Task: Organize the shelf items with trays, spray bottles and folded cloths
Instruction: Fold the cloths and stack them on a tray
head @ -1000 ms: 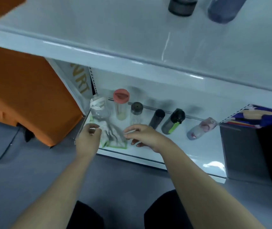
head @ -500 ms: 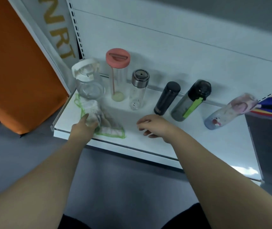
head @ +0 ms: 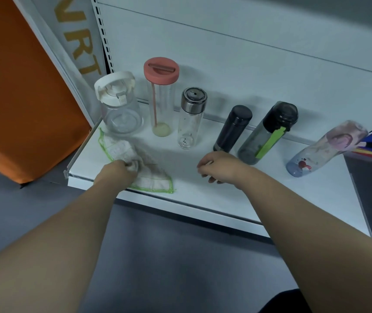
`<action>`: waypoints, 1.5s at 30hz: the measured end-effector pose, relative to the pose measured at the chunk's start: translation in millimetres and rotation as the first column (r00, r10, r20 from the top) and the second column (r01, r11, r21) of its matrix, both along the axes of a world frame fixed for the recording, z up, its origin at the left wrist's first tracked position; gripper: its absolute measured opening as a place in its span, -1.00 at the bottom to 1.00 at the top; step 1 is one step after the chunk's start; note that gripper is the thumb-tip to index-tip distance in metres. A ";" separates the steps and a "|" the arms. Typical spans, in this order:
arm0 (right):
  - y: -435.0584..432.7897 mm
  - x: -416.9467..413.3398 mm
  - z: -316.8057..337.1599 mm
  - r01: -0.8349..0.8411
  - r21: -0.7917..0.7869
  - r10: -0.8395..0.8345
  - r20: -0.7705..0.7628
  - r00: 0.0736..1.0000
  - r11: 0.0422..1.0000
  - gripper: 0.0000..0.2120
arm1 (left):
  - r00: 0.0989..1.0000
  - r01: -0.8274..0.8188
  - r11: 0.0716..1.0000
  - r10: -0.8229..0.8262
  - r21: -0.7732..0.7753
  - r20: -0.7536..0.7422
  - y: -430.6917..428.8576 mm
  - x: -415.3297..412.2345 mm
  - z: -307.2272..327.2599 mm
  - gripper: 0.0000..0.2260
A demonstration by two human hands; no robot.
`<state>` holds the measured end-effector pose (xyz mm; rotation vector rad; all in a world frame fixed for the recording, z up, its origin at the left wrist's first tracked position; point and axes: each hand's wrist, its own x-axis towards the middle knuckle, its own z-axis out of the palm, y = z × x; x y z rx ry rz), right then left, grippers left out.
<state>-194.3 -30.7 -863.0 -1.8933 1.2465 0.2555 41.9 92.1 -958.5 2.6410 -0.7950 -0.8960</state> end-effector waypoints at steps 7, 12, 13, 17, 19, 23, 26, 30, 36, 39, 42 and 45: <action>3.9 12.9 4.9 -0.021 -0.011 0.020 -0.013 1.000 1.000 -0.78 | 0.910 -0.310 0.925 0.221 -0.222 -0.351 -6.4 -9.2 25.0 -0.77; -14.4 32.9 12.7 0.205 0.069 -0.213 0.160 0.964 0.976 -0.82 | 0.936 -0.187 0.966 0.122 -0.176 -0.329 -18.8 -6.0 31.1 -0.76; -19.1 36.8 13.1 0.250 0.113 -0.267 0.185 0.946 0.962 -0.83 | 0.941 -0.186 0.967 0.124 -0.176 -0.314 -23.0 -4.2 32.0 -0.72; -29.6 51.1 1.7 0.359 0.198 -0.398 0.222 0.890 0.912 -0.95 | 0.997 -0.071 0.984 0.067 -0.164 -0.027 -30.6 3.7 39.6 -0.64; -30.8 52.5 -9.8 0.418 0.212 -0.461 0.229 0.857 0.883 -0.87 | 0.984 -0.157 0.954 0.174 -0.257 0.045 -32.6 10.5 37.8 -0.61; -34.4 52.6 -32.5 0.468 0.215 -0.513 0.276 0.813 0.857 -0.66 | 0.942 -0.310 0.857 0.335 -0.411 -0.011 -46.1 21.5 37.3 -0.27; -44.6 58.3 -49.6 0.479 0.187 -0.514 0.305 0.802 0.858 -0.29 | 0.934 -0.334 0.825 0.354 -0.456 -0.043 -59.1 26.7 36.6 -0.06; -48.4 68.1 -70.6 0.476 0.184 -0.510 0.372 0.776 0.860 -0.13 | 0.935 -0.337 0.772 0.341 -0.539 -0.096 -72.2 34.5 22.0 0.05; -59.4 81.5 -81.0 0.539 0.122 -0.520 0.501 0.692 0.834 -0.27 | 0.925 -0.359 0.691 0.350 -0.628 -0.144 -87.5 43.7 16.7 0.11; -61.7 85.3 -88.5 0.536 0.096 -0.511 0.476 0.716 0.839 -0.28 | 0.917 -0.349 0.689 0.392 -0.635 -0.079 -93.3 48.3 16.4 0.14; -63.0 88.7 -98.7 0.560 0.054 -0.514 0.479 0.712 0.827 -0.32 | 0.915 -0.363 0.670 0.388 -0.648 -0.111 -99.1 55.5 14.6 0.13; -65.9 91.0 -104.6 0.550 -0.005 -0.478 0.486 0.732 0.835 -0.35 | 0.919 -0.351 0.676 0.380 -0.648 -0.102 -102.7 64.1 12.3 0.10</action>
